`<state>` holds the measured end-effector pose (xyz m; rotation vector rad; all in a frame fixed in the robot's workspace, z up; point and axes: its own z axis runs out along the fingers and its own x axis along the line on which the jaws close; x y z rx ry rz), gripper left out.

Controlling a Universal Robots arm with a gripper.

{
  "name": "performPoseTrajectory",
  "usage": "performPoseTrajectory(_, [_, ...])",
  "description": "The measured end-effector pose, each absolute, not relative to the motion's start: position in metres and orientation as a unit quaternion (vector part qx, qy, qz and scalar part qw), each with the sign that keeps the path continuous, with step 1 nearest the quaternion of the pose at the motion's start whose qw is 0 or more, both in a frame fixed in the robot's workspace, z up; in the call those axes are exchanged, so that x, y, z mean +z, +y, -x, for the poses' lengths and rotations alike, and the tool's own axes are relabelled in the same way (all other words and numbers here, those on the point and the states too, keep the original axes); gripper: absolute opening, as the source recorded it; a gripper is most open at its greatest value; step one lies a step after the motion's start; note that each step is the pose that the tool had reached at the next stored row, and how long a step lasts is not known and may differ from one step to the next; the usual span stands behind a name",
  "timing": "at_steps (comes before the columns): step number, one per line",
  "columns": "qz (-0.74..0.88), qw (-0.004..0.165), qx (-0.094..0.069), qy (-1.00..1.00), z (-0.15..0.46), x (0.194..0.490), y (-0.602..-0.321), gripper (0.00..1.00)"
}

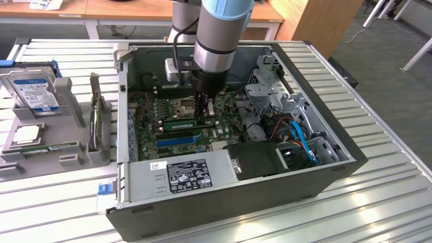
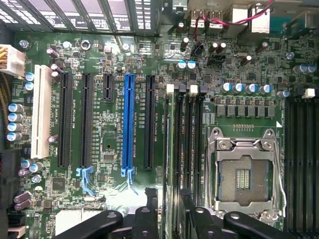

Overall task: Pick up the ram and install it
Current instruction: 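Insert the ram into the slot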

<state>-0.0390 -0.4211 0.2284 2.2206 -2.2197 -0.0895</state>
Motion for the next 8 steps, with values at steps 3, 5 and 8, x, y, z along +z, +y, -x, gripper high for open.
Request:
performPoseTrajectory(3, [-0.707, 0.000, -0.028, -0.707, 0.039, 0.234, -0.421, 0.31])
performPoseTrajectory(5, [-0.707, 0.000, -0.028, -0.707, 0.039, 0.239, -0.421, 0.31])
performPoseTrajectory(8, [-0.707, 0.000, -0.028, -0.707, 0.039, 0.246, -0.421, 0.31])
